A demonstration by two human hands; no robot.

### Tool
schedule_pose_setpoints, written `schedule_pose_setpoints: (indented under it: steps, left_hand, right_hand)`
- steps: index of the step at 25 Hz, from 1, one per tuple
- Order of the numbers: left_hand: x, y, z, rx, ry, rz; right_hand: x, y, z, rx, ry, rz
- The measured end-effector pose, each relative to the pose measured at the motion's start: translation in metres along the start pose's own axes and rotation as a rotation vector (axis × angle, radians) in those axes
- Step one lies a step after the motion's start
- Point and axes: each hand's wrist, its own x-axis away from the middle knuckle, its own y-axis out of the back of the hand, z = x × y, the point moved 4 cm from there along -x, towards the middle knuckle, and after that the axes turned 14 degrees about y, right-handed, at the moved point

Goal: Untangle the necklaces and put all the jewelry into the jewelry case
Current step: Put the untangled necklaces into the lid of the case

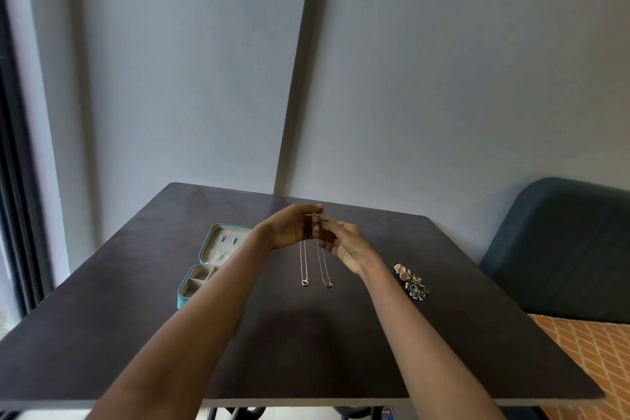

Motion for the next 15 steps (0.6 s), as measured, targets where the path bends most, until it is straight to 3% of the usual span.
schedule_pose_setpoints:
  steps: [7,11,15]
  left_hand:
    - [0.003,0.014,0.002,-0.085,-0.001,-0.052]
    - [-0.001,0.020,0.006,-0.071,-0.070,-0.212]
    - [-0.001,0.022,0.014,-0.031,-0.046,-0.207]
  right_hand:
    - [-0.001,-0.007,-0.004,0.141,-0.022,0.004]
    - [-0.005,-0.012,0.005,-0.075,0.009,-0.086]
    - [-0.012,-0.015,0.014,-0.153,0.054,-0.069]
